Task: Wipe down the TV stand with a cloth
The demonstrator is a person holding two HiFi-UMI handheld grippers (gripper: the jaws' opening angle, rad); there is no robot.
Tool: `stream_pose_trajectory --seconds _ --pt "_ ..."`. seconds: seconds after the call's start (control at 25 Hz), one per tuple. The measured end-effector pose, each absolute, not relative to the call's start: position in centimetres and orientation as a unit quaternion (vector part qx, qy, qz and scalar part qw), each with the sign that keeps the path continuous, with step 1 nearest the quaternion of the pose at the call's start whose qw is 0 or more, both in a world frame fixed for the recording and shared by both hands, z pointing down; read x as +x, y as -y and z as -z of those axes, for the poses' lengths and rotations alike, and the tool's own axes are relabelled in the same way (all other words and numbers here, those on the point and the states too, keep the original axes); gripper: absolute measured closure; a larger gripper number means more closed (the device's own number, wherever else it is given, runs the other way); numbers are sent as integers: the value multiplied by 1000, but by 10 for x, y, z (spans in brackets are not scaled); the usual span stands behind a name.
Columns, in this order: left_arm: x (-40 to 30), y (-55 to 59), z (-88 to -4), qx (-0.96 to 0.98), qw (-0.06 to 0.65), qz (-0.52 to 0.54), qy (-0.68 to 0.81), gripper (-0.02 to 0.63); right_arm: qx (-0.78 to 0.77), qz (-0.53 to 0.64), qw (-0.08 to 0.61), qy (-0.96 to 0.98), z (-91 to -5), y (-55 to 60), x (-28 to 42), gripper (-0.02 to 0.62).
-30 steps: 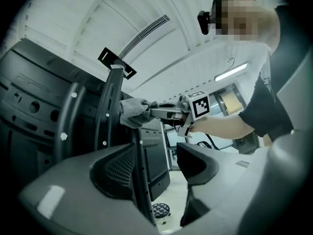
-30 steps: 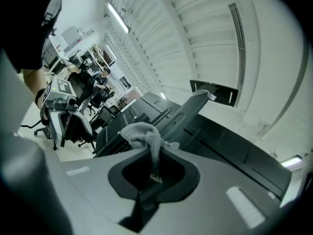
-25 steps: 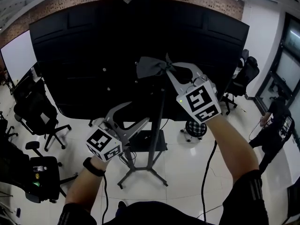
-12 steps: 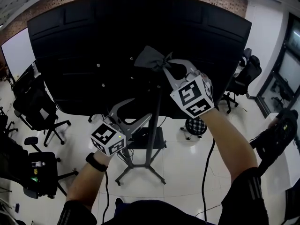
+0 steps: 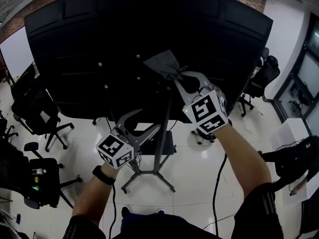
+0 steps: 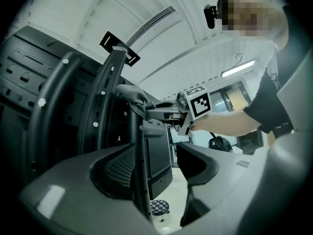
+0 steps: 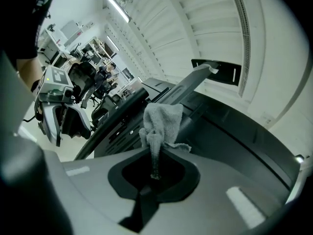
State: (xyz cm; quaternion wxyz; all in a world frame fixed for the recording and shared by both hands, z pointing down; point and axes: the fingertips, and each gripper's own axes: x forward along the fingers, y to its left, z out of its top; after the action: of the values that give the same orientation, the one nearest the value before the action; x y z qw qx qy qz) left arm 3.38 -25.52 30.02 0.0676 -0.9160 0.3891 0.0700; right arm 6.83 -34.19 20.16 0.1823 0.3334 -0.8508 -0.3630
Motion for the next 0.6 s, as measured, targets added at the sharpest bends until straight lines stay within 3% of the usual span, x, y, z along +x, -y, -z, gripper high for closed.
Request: stream_pose_trajectory --seconds 0.6 --pt "38 263 -354 -921 16 -58 -386 316 311 311 225 869 -290 342 71 577"
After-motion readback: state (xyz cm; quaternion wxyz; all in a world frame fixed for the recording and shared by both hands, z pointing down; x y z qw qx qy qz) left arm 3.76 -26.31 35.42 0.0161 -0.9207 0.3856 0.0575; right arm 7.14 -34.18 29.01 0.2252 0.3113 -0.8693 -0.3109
